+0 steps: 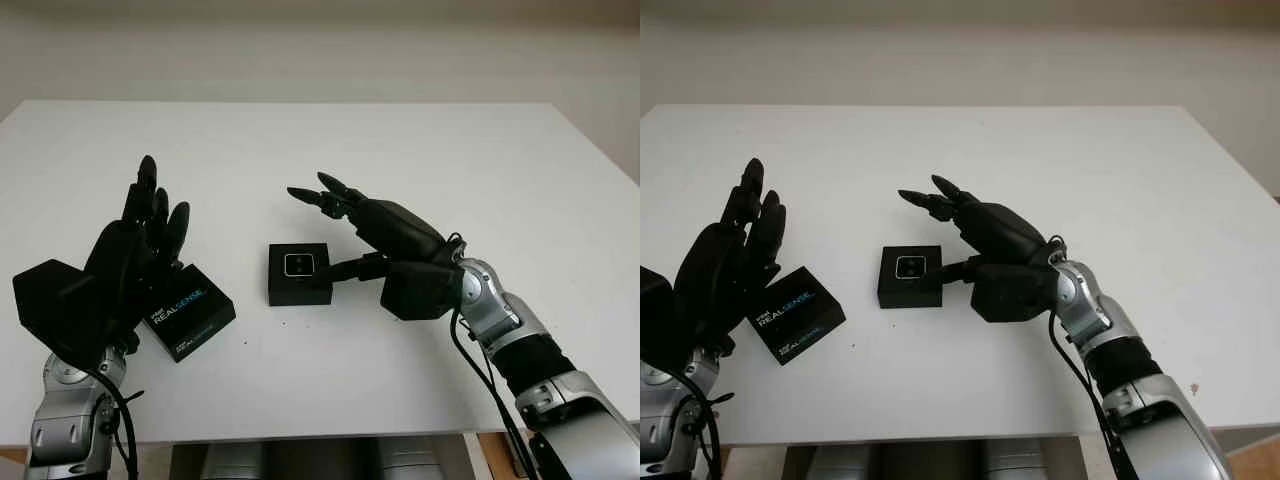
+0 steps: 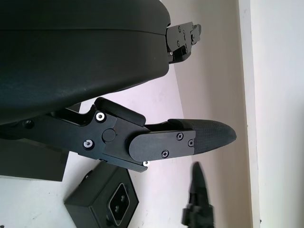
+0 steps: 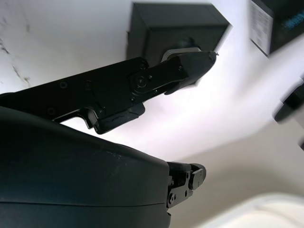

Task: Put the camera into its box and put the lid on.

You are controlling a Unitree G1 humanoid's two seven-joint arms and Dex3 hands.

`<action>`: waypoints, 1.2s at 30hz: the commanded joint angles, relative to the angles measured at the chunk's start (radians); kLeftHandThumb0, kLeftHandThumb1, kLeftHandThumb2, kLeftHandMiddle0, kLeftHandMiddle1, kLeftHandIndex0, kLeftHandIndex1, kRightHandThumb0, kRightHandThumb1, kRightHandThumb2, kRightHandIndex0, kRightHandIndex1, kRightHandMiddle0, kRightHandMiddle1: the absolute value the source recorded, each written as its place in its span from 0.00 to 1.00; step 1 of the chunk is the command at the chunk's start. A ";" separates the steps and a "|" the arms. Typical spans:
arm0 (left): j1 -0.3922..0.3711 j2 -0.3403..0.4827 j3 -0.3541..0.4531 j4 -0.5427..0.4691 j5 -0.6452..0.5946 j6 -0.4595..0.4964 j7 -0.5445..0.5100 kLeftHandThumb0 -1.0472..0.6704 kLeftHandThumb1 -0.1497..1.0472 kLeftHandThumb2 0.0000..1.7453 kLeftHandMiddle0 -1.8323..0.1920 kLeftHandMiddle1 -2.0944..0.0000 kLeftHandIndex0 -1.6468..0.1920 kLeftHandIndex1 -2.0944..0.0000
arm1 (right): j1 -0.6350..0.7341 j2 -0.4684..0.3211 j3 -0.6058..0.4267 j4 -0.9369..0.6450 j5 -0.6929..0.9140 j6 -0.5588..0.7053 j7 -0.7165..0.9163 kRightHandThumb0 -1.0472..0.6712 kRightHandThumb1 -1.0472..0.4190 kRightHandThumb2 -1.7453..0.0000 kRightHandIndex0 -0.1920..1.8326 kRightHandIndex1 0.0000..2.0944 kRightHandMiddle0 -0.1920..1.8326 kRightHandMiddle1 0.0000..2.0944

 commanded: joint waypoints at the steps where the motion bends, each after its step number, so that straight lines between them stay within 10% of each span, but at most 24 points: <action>1: 0.003 0.000 -0.002 -0.011 0.002 -0.005 0.004 0.20 1.00 0.29 1.00 1.00 1.00 1.00 | 0.020 -0.008 -0.027 -0.061 0.023 0.014 0.001 0.18 0.00 0.95 0.05 0.02 0.10 0.05; 18: 0.023 0.161 -0.026 -0.146 0.288 0.011 0.028 0.14 1.00 0.23 1.00 1.00 1.00 1.00 | 0.127 0.111 -0.209 -0.294 0.319 0.315 0.014 0.14 0.00 0.67 0.06 0.02 0.05 0.02; 36: 0.044 0.371 -0.173 -0.427 0.594 0.384 -0.245 0.01 1.00 0.10 1.00 1.00 1.00 1.00 | 0.149 0.109 -0.284 -0.473 0.298 0.523 -0.079 0.15 0.00 0.66 0.00 0.00 0.00 0.00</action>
